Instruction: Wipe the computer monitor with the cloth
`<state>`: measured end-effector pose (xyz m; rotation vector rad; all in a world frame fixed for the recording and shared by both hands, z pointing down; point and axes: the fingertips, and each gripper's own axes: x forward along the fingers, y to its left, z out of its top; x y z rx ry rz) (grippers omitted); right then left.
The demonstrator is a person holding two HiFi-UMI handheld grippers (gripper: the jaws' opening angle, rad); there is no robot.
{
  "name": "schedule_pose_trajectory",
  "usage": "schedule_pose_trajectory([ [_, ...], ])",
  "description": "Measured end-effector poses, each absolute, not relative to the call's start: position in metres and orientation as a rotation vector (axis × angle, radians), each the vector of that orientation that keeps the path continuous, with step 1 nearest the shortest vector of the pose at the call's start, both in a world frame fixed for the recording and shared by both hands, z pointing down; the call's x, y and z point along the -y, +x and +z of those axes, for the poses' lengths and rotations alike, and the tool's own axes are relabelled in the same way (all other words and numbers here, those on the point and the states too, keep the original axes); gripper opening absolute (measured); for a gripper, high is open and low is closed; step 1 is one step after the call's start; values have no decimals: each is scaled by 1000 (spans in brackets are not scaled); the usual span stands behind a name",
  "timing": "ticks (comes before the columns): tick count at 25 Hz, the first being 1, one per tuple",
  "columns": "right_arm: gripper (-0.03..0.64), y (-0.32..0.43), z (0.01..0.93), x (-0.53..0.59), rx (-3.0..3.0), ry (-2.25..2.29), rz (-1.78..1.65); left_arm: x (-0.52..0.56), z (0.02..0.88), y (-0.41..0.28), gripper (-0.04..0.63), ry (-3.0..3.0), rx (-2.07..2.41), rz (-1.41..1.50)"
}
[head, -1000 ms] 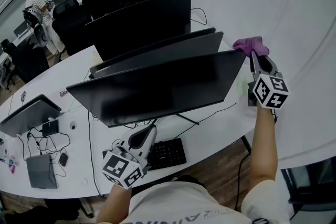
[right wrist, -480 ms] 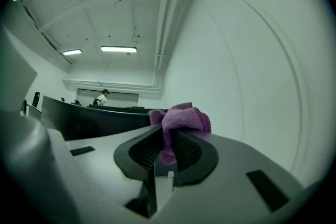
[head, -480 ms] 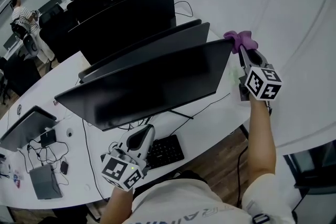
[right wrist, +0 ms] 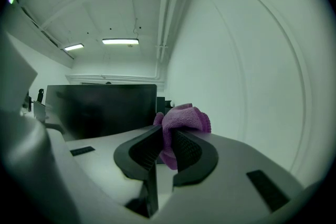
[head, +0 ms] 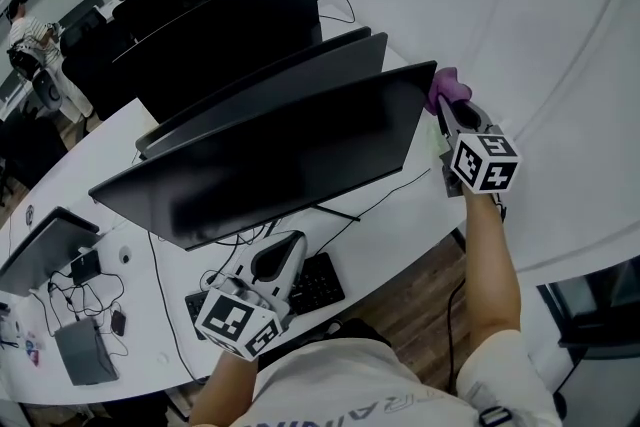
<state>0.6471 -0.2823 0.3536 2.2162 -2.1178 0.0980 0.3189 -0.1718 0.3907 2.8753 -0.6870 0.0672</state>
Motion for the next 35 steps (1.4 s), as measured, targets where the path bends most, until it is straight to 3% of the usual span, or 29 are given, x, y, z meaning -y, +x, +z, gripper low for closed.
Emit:
schedule_pose_trajectory([
  [35, 63, 648, 520, 283, 2053, 2039, 380, 196, 400, 337, 9, 2867, 738, 46],
])
